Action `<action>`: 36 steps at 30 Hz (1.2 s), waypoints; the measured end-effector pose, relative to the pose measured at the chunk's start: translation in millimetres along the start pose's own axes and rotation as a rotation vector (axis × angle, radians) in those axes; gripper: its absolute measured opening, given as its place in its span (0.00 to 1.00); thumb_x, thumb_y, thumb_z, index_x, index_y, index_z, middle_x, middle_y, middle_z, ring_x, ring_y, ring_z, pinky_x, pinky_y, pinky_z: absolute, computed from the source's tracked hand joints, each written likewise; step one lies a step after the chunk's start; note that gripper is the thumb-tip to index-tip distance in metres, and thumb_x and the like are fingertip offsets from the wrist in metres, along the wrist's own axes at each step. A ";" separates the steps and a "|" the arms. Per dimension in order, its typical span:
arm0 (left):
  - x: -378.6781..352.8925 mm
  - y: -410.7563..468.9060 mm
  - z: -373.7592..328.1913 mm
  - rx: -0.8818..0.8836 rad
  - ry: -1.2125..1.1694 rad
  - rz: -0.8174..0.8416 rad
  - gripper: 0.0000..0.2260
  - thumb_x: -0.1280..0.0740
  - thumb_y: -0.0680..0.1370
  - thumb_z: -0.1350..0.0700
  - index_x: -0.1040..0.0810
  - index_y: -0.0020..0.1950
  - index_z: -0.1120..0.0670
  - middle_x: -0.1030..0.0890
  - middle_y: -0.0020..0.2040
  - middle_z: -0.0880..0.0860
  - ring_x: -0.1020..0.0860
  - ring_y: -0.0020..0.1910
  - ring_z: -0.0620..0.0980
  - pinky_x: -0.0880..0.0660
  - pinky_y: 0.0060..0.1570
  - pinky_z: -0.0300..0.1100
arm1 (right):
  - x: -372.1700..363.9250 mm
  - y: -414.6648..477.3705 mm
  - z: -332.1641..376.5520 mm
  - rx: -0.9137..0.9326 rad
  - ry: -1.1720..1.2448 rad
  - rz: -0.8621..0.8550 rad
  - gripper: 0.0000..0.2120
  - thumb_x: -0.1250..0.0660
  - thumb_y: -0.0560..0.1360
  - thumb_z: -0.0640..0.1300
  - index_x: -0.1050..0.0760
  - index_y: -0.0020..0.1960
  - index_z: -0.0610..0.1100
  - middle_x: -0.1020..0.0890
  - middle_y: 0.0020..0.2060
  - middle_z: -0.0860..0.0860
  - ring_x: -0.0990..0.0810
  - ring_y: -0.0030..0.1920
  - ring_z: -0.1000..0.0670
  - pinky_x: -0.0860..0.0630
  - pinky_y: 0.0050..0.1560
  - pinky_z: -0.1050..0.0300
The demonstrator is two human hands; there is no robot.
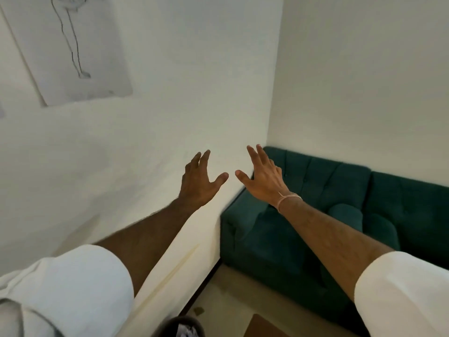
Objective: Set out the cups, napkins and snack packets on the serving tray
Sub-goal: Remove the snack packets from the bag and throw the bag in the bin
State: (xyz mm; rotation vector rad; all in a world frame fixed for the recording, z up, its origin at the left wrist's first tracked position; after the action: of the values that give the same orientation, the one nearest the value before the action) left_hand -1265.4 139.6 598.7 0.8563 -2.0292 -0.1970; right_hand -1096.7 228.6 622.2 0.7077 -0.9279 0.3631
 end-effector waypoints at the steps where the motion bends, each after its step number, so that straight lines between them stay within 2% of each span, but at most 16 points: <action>1: 6.9 -0.1 -24.8 -0.022 0.003 -0.013 0.39 0.36 0.76 0.33 0.47 0.81 0.47 0.45 0.81 0.53 0.46 0.79 0.56 0.40 0.73 0.58 | 26.3 -7.0 -2.7 -0.003 -0.005 -0.023 0.39 0.42 0.79 0.64 0.56 0.82 0.53 0.56 0.82 0.50 0.46 0.80 0.37 0.48 0.76 0.35; 4: 20.7 -8.1 -91.7 -0.077 -0.007 -0.034 0.39 0.36 0.76 0.35 0.48 0.81 0.47 0.45 0.82 0.53 0.46 0.79 0.56 0.40 0.73 0.58 | 96.0 -33.5 -18.6 -0.019 -0.018 -0.077 0.40 0.40 0.79 0.63 0.58 0.82 0.53 0.57 0.82 0.50 0.47 0.80 0.38 0.48 0.76 0.34; 11: 13.0 -59.8 -236.6 -0.218 0.011 -0.043 0.40 0.30 0.76 0.44 0.50 0.81 0.49 0.46 0.82 0.54 0.44 0.78 0.58 0.38 0.73 0.59 | 228.0 -113.7 -79.5 -0.020 -0.099 -0.180 0.42 0.34 0.79 0.51 0.58 0.82 0.50 0.56 0.82 0.48 0.42 0.79 0.39 0.40 0.74 0.37; 19: -24.6 -112.8 -365.3 -0.296 0.066 -0.019 0.43 0.27 0.73 0.48 0.50 0.81 0.49 0.47 0.81 0.54 0.41 0.76 0.59 0.36 0.70 0.58 | 338.8 -199.1 -152.5 -0.054 -0.162 -0.231 0.43 0.32 0.78 0.49 0.57 0.82 0.47 0.54 0.82 0.45 0.41 0.78 0.39 0.38 0.74 0.38; 25: -55.0 -130.7 -429.1 -0.358 0.051 0.034 0.43 0.27 0.72 0.50 0.49 0.80 0.48 0.46 0.81 0.53 0.40 0.75 0.57 0.37 0.70 0.55 | 393.7 -244.3 -195.5 -0.121 -0.196 -0.259 0.42 0.33 0.78 0.49 0.56 0.82 0.47 0.53 0.82 0.45 0.43 0.79 0.39 0.40 0.74 0.37; 29: -78.7 -135.4 -467.7 -0.403 0.025 0.081 0.43 0.27 0.71 0.52 0.48 0.80 0.48 0.45 0.80 0.53 0.40 0.75 0.57 0.35 0.70 0.59 | 417.4 -267.0 -222.8 -0.180 -0.225 -0.277 0.42 0.32 0.78 0.49 0.54 0.82 0.46 0.51 0.82 0.45 0.43 0.79 0.39 0.40 0.74 0.38; 36: -159.3 -172.2 -542.4 -0.515 -0.039 0.160 0.42 0.27 0.71 0.51 0.47 0.80 0.48 0.44 0.79 0.53 0.39 0.74 0.56 0.35 0.69 0.57 | 436.9 -326.1 -295.8 -0.311 -0.234 -0.285 0.41 0.31 0.77 0.48 0.51 0.81 0.45 0.49 0.81 0.44 0.41 0.78 0.38 0.39 0.73 0.36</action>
State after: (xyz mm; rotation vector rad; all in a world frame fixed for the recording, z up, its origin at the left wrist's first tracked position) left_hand -693.9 210.2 731.5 0.3689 -1.9403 -0.6180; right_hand -488.0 193.9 736.2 0.5909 -1.0588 -0.1181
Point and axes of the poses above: each hand's wrist, its own y-axis towards the middle knuckle, its own x-axis out of the back of the hand, z = x × y, the point moved 8 cm from there along y, towards the middle knuckle
